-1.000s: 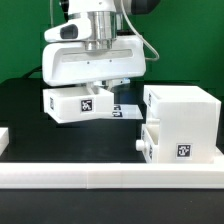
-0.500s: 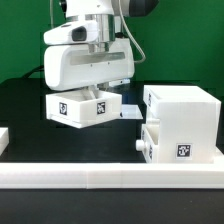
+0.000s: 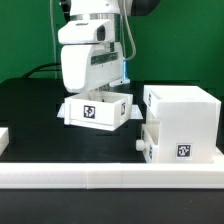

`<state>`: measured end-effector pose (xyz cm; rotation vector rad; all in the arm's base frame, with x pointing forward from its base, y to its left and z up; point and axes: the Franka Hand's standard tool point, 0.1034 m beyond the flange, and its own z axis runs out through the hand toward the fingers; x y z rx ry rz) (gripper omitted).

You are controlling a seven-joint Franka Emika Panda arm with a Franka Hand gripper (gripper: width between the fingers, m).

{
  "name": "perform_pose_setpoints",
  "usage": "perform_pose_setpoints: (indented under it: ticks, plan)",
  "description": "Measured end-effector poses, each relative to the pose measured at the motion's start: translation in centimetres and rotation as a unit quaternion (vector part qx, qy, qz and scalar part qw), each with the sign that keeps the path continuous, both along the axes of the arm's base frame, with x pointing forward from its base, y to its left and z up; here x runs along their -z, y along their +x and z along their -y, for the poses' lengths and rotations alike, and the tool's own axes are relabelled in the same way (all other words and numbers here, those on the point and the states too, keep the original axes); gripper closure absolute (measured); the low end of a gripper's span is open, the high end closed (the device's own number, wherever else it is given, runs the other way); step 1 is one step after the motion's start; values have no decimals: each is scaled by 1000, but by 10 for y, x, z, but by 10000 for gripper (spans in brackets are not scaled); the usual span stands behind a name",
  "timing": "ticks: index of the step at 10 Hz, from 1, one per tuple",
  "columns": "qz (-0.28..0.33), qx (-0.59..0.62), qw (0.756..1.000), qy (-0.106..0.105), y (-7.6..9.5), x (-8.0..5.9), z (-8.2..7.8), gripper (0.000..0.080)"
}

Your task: Assemble drawer

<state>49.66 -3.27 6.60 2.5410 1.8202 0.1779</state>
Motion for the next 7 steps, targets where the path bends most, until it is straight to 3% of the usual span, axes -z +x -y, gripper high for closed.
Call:
perform_pose_setpoints:
  ticks: [3,7]
  plan:
    - [4,-140,990,-24,5,1,-1,758]
    - [-11,-150,988,-21,18,6,-13,758]
